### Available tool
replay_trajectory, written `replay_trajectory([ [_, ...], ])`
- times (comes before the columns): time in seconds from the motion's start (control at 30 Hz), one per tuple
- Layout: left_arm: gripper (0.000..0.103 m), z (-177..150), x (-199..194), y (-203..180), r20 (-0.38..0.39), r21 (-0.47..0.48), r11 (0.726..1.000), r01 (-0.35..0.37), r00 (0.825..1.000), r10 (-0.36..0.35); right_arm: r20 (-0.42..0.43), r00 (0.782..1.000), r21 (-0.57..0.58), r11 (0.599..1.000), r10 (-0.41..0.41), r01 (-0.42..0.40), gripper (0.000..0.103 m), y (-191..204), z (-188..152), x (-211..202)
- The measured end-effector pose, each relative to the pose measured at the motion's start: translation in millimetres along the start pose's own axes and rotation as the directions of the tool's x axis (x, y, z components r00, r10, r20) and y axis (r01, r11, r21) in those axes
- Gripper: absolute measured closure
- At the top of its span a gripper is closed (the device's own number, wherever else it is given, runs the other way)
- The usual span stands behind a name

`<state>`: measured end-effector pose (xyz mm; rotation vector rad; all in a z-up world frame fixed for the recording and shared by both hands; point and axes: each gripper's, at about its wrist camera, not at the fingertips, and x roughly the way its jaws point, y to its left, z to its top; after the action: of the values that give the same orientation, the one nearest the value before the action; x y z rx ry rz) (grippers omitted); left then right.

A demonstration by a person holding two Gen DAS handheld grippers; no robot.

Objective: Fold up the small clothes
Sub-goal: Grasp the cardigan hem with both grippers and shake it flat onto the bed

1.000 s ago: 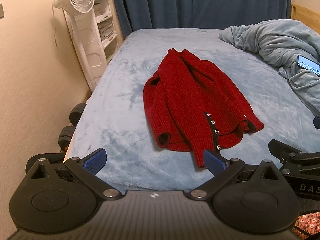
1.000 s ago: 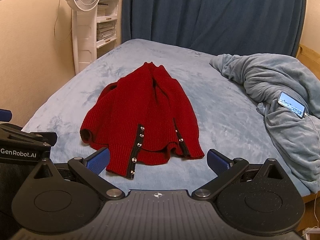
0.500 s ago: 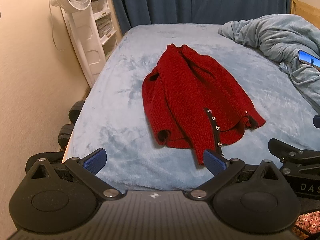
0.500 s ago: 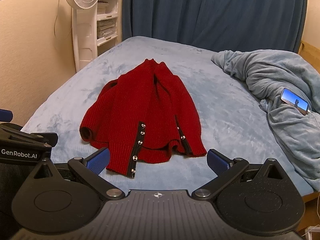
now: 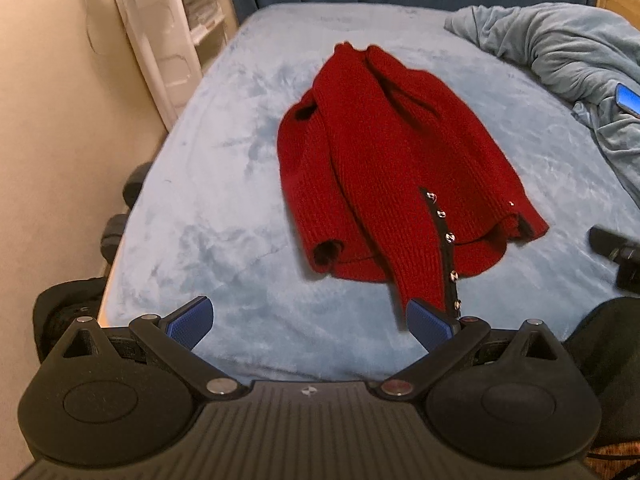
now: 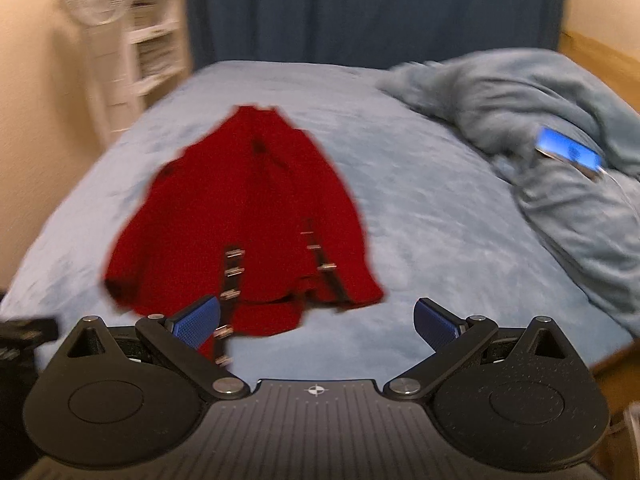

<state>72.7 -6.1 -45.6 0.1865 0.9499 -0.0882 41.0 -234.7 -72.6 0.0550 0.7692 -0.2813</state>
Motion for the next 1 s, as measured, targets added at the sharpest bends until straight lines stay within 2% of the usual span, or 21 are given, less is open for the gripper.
replay_trajectory([
  [0.13,0.000,32,41,-6,-0.038,-0.015,1.000,0.014,0.999,-0.015,0.004,0.999,0.003,0.999,-0.044,0.044,0.001,-20,20,37],
  [0.23,0.000,67,77,-18,-0.050,-0.018,0.999,0.048,0.998,-0.049,0.004,0.999,-0.061,0.998,-0.035,0.035,0.001,-26,41,73],
  [0.33,0.000,102,118,-36,-0.068,-0.004,0.993,0.118,0.991,-0.118,-0.024,1.000,-0.114,0.994,-0.008,0.005,0.001,-27,65,122],
  [0.43,0.000,126,165,-56,-0.133,-0.012,0.983,0.185,0.974,-0.185,-0.087,0.995,-0.135,0.989,0.051,-0.062,0.001,-23,88,180],
  [0.6,0.005,137,231,-78,-0.270,-0.016,0.973,0.230,0.936,-0.226,-0.126,0.986,-0.140,0.982,0.108,-0.126,0.002,-4,125,267],
  [0.63,0.006,137,238,-82,-0.277,-0.005,0.975,0.222,0.937,-0.215,-0.126,0.986,-0.143,0.981,0.112,-0.129,0.002,1,131,284],
  [0.67,0.008,137,241,-85,-0.257,0.013,0.979,0.204,0.947,-0.194,-0.133,0.984,-0.148,0.980,0.115,-0.135,0.002,7,137,301],
  [0.7,0.030,138,241,-89,-0.221,0.030,0.985,0.172,0.962,-0.161,-0.151,0.982,-0.150,0.979,0.115,-0.138,0.002,12,140,317],
  [0.73,0.053,139,240,-92,-0.186,0.044,0.987,0.151,0.972,-0.141,-0.178,0.978,-0.150,0.979,0.111,-0.139,0.006,16,142,331],
  [0.77,0.060,141,238,-92,-0.166,0.043,0.988,0.149,0.976,-0.140,-0.207,0.972,-0.148,0.979,0.111,-0.143,0.013,20,143,343],
  [0.8,0.071,143,236,-88,-0.157,0.027,0.987,0.159,0.976,-0.152,-0.229,0.965,-0.137,0.977,0.130,-0.164,0.055,22,143,351],
  [0.83,0.073,146,233,-81,-0.158,0.002,0.983,0.182,0.971,-0.179,-0.240,0.962,-0.136,0.976,0.132,-0.168,0.080,21,145,353],
  [0.93,0.076,161,217,-37,-0.143,-0.078,0.974,0.211,0.965,-0.221,-0.191,0.974,-0.219,0.962,0.120,-0.162,0.083,12,160,335],
  [1.0,0.077,172,202,-3,-0.106,-0.092,0.978,0.186,0.975,-0.195,-0.128,0.988,-0.247,0.962,0.090,-0.120,0.083,-14,180,326],
])
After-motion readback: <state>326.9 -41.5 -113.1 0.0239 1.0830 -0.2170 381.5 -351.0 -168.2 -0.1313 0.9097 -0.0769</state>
